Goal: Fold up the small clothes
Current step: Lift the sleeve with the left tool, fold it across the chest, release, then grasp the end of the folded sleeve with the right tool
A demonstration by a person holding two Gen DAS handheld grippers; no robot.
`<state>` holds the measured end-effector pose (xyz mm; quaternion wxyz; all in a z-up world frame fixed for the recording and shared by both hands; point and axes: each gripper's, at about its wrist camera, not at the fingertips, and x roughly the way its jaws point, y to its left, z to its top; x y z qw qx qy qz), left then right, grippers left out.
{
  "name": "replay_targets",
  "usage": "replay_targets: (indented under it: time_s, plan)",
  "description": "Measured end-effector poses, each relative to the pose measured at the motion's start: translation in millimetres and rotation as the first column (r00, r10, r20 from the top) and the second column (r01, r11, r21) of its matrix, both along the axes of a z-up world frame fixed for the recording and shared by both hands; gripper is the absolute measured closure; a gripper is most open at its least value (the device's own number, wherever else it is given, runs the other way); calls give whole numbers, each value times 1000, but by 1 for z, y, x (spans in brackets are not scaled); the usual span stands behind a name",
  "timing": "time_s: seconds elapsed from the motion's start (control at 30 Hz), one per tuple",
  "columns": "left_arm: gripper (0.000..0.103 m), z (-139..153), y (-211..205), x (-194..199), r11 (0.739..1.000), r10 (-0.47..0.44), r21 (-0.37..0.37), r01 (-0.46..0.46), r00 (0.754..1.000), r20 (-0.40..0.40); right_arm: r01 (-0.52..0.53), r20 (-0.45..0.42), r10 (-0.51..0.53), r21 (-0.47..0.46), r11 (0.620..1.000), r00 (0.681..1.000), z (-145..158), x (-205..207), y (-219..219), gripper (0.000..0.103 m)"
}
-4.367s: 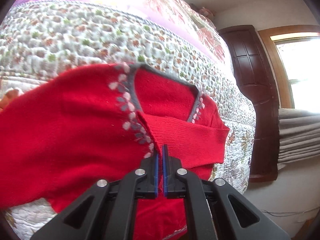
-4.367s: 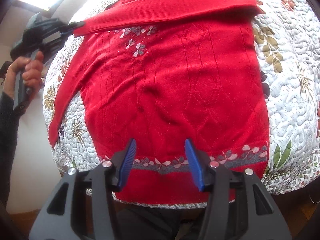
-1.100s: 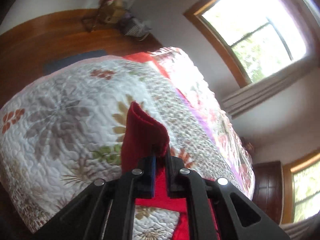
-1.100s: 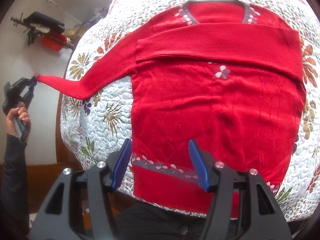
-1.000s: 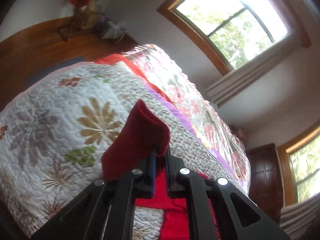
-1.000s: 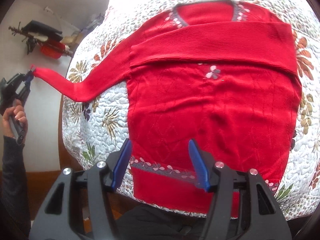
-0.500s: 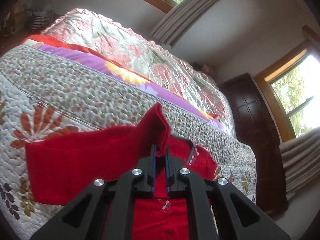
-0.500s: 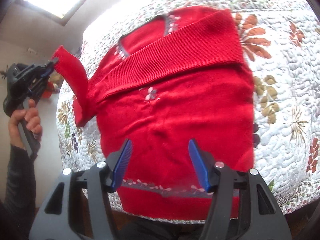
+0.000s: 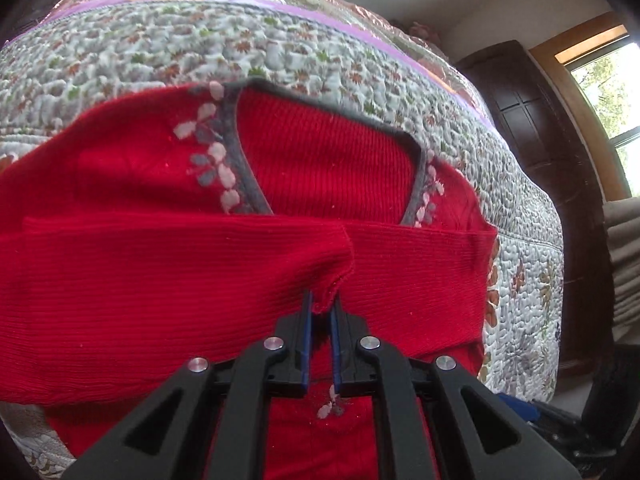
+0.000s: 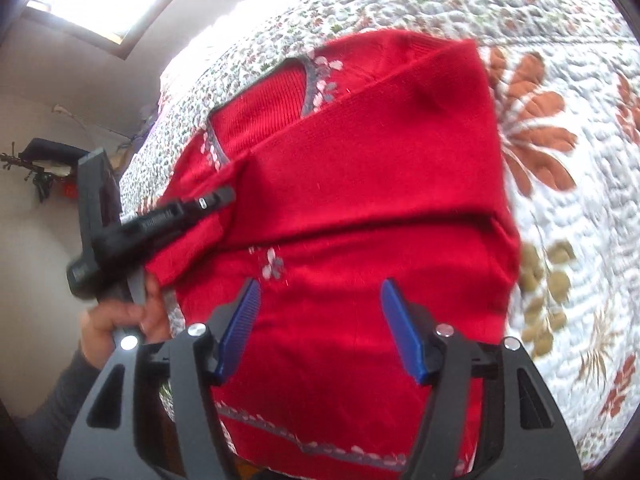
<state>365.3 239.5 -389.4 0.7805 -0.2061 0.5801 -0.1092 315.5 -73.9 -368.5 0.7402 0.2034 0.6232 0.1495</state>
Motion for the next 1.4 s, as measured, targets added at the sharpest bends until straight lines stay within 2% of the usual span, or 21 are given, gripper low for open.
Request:
replay_targets:
  time_s: [0.1, 0.17, 0.2, 0.37, 0.53, 0.7, 0.77, 0.83, 0.9, 1.0, 1.07, 1.1, 1.13, 1.17, 1.27, 1.4]
  plan:
    - [72, 3, 1, -11, 1000, -8, -14, 8, 1000, 0, -17, -26, 19, 91, 996, 999, -15, 29, 10, 35]
    - [44, 10, 7, -26, 1000, -5, -18, 5, 1000, 10, -40, -37, 46, 155, 987, 998, -27, 50, 21, 36]
    - [42, 13, 9, -33, 1000, -10, -19, 10, 1000, 13, -54, -41, 62, 174, 983, 997, -33, 59, 27, 38]
    - [41, 26, 45, -83, 998, 42, -51, -43, 999, -18, -158, -35, 168, 196, 968, 985, -61, 94, 66, 50]
    - [41, 29, 74, -136, 992, 114, -46, -118, 991, -69, -231, 9, 233, 156, 960, 973, -68, 108, 89, 50]
    - [41, 30, 93, -168, 978, 193, -62, -201, 974, -119, -246, 21, 246, 171, 954, 969, -71, 113, 98, 50]
    - [41, 29, 98, -177, 971, 218, -69, -228, 967, -133, -249, 14, 251, 188, 950, 968, -75, 116, 103, 53]
    - [41, 29, 102, -184, 967, 233, -70, -245, 962, -140, -253, -1, 258, 200, 947, 966, -79, 120, 106, 62]
    - [41, 29, 104, -187, 964, 242, -73, -254, 959, -146, -265, -5, 272, 214, 940, 962, -79, 119, 106, 67]
    - [41, 28, 105, -189, 960, 252, -84, -266, 956, -150, -270, -19, 282, 236, 934, 959, -82, 121, 108, 67]
    - [41, 28, 105, -189, 960, 253, -84, -267, 956, -152, -256, -32, 272, 245, 935, 962, -84, 124, 107, 73]
    - [41, 28, 105, -189, 960, 254, -84, -268, 955, -152, -250, -40, 268, 251, 935, 963, -84, 125, 105, 81]
    - [41, 29, 105, -191, 959, 255, -85, -269, 955, -152, -247, -46, 267, 258, 934, 963, -84, 127, 103, 93]
    - [41, 29, 105, -191, 960, 254, -84, -269, 955, -151, -248, -51, 271, 268, 931, 961, -83, 127, 102, 98]
    - [41, 32, 105, -196, 959, 257, -79, -271, 955, -152, -250, -42, 271, 275, 928, 962, -72, 125, 95, 101]
    - [41, 35, 108, -200, 955, 273, -75, -288, 949, -160, -231, 12, 237, 278, 932, 971, -40, 124, 73, 101]
